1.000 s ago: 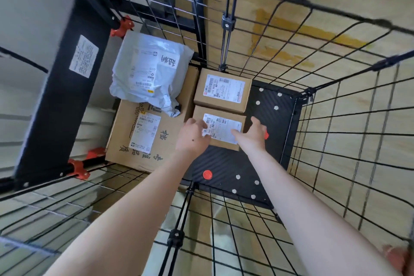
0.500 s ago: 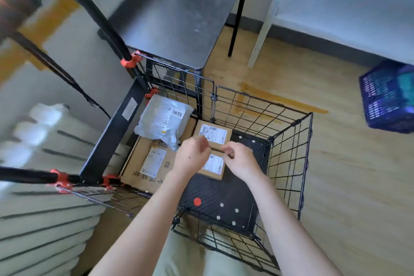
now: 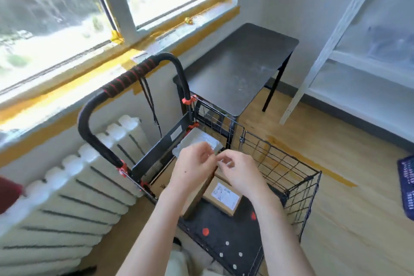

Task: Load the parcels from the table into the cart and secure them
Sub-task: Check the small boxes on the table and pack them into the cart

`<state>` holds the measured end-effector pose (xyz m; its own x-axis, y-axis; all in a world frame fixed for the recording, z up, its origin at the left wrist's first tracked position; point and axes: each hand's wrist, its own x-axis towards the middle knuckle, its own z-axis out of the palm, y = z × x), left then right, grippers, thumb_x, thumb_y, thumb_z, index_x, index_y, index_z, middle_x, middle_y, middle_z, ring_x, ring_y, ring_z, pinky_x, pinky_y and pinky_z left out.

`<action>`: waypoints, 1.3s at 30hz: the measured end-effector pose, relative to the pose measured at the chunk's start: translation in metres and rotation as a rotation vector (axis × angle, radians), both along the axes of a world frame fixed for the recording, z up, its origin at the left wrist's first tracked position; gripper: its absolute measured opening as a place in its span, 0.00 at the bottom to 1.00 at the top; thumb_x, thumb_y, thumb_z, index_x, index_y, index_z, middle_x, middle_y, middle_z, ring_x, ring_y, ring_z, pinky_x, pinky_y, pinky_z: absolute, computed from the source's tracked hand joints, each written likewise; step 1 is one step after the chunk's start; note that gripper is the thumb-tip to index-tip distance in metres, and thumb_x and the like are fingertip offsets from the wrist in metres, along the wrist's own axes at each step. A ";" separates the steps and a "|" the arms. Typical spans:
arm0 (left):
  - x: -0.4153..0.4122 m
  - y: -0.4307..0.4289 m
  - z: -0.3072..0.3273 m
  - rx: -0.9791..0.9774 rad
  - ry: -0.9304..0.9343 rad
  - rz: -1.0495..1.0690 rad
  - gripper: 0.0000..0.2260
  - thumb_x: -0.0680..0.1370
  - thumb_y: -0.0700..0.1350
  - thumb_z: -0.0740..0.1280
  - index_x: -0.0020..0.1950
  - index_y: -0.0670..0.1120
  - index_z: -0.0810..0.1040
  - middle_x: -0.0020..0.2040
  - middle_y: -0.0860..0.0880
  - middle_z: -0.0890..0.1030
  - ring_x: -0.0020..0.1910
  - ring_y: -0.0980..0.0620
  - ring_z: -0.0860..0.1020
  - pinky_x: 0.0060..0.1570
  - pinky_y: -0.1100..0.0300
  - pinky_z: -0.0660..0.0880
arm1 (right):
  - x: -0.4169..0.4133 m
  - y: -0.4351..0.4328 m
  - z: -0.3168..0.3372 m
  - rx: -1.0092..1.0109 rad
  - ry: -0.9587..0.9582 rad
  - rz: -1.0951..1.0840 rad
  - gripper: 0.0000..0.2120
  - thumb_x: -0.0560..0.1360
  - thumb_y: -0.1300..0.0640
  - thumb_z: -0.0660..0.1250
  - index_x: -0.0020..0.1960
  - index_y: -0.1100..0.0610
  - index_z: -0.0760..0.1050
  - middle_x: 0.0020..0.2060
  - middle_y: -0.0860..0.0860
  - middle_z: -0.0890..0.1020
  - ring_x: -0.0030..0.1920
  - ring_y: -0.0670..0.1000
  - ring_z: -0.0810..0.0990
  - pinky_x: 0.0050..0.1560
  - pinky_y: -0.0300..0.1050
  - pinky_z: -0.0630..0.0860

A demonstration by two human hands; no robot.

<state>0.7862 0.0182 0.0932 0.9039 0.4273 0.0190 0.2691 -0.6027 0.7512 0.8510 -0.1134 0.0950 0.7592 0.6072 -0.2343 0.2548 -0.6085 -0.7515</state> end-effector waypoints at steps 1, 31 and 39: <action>-0.007 0.004 0.009 -0.001 -0.027 0.030 0.06 0.74 0.40 0.65 0.39 0.50 0.74 0.37 0.53 0.78 0.38 0.56 0.76 0.38 0.62 0.73 | -0.005 0.005 0.007 0.009 0.000 0.034 0.07 0.79 0.53 0.63 0.54 0.49 0.79 0.46 0.44 0.81 0.43 0.40 0.78 0.39 0.32 0.73; -0.419 0.008 0.114 0.200 -0.296 0.815 0.03 0.76 0.41 0.69 0.42 0.47 0.78 0.35 0.53 0.77 0.37 0.58 0.76 0.37 0.67 0.74 | -0.324 0.091 0.120 0.344 -0.202 0.751 0.06 0.75 0.55 0.69 0.51 0.49 0.80 0.41 0.40 0.81 0.43 0.37 0.79 0.42 0.25 0.72; -0.529 -0.009 0.119 0.204 -0.305 1.075 0.05 0.75 0.40 0.69 0.40 0.46 0.77 0.33 0.53 0.77 0.36 0.61 0.75 0.35 0.73 0.69 | -0.434 0.119 0.120 0.389 -0.158 1.032 0.07 0.74 0.58 0.71 0.51 0.51 0.81 0.41 0.44 0.82 0.43 0.39 0.79 0.44 0.27 0.73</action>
<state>0.2570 0.0096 0.2121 0.0158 0.9425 0.3339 0.5435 -0.2884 0.7883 0.4169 0.0059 0.2152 -0.1473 0.9754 0.1641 0.6121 0.2202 -0.7595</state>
